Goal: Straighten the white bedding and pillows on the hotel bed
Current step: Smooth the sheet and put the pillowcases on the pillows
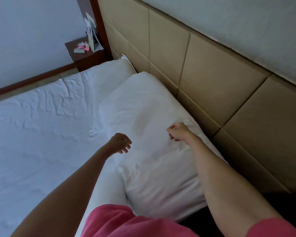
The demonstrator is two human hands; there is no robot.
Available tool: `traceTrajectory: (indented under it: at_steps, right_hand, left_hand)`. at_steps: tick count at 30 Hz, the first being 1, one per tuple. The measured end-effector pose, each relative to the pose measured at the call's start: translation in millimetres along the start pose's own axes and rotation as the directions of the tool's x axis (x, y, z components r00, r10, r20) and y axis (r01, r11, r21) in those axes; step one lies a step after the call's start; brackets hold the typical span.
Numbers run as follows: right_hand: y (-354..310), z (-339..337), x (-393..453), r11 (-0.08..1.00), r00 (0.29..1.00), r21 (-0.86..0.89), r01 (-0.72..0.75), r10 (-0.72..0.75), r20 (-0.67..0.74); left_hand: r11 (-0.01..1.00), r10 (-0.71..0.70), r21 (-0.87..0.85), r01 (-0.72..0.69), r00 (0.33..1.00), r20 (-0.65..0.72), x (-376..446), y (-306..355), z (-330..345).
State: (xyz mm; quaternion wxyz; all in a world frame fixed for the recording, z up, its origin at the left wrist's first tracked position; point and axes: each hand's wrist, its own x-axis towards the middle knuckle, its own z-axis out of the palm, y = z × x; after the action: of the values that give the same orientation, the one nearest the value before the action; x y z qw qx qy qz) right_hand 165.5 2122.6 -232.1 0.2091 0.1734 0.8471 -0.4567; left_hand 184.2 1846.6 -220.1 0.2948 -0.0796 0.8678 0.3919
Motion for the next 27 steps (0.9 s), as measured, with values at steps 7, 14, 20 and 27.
traceTrajectory:
  at_steps: [7,14,20,27]
  right_hand:
    - [-52,-30,16,0.984,0.999,-0.177,0.036,-0.039,-0.016]
    - [-111,-32,58,0.965,0.997,-0.259,0.033,-0.052,-0.064]
    - [-171,1,120,0.888,0.997,-0.456,0.057,-0.072,-0.016]
    - [-232,74,204,0.725,0.996,-0.685,0.071,-0.009,0.094]
  left_hand:
    - [0.989,0.132,0.066,-0.136,0.99,0.055,56,45,-35]
    - [0.978,0.199,0.048,-0.203,0.977,0.08,112,60,-80]
    - [0.988,0.152,-0.001,-0.153,0.987,0.056,160,37,-126]
    - [0.997,0.036,-0.064,-0.042,0.995,-0.096,225,-25,-178]
